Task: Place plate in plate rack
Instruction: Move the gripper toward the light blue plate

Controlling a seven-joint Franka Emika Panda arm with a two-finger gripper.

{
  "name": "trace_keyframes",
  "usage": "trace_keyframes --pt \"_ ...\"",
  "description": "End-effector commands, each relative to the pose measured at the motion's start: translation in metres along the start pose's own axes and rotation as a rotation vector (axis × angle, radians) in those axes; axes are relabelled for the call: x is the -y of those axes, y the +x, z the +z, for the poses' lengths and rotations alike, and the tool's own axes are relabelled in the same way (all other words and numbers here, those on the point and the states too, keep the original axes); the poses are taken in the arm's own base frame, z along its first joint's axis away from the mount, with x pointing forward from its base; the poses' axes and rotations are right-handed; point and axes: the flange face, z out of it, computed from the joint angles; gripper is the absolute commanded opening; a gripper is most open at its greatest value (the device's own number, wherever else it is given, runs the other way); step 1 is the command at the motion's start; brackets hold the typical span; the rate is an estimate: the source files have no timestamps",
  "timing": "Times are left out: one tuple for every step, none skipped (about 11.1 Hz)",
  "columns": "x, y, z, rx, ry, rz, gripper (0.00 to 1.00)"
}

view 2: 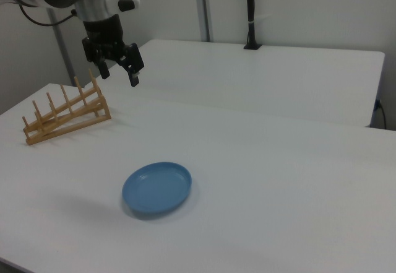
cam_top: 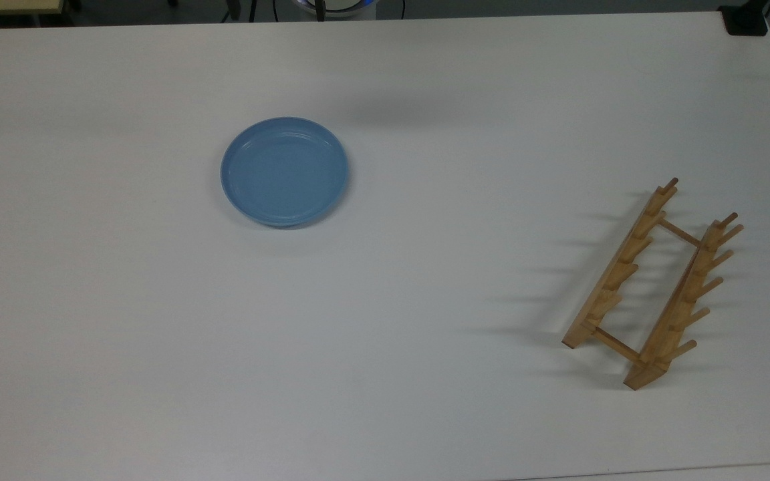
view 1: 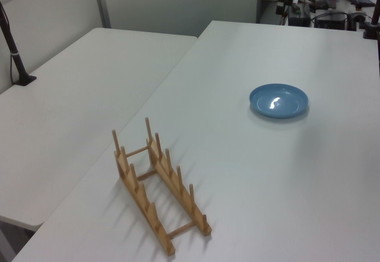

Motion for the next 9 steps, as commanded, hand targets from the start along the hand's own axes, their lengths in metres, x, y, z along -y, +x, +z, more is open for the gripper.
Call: trace_keyframes --pt "0.0024 0.0003 -0.0011 -0.008 -0.009 -0.028 1.0" --pt "0.0032 0.0003 -0.001 -0.008 -0.009 -0.03 1.0" --pt "0.0032 0.0003 -0.001 -0.008 -0.009 -0.03 1.0" --pt "0.0032 0.0009 -0.0003 -0.008 -0.009 -0.028 1.0" --pt "0.0041 0.0007 -0.0001 -0.006 -0.009 -0.03 1.0" --pt "0.0041 0.0 -0.0001 -0.005 -0.009 -0.03 1.0" --pt "0.0041 0.0008 -0.0003 -0.008 -0.009 -0.031 1.0" --pt "0.0024 0.0007 -0.0002 -0.006 -0.009 -0.028 1.0" --pt "-0.0009 0.0003 0.0001 -0.007 -0.008 -0.028 1.0"
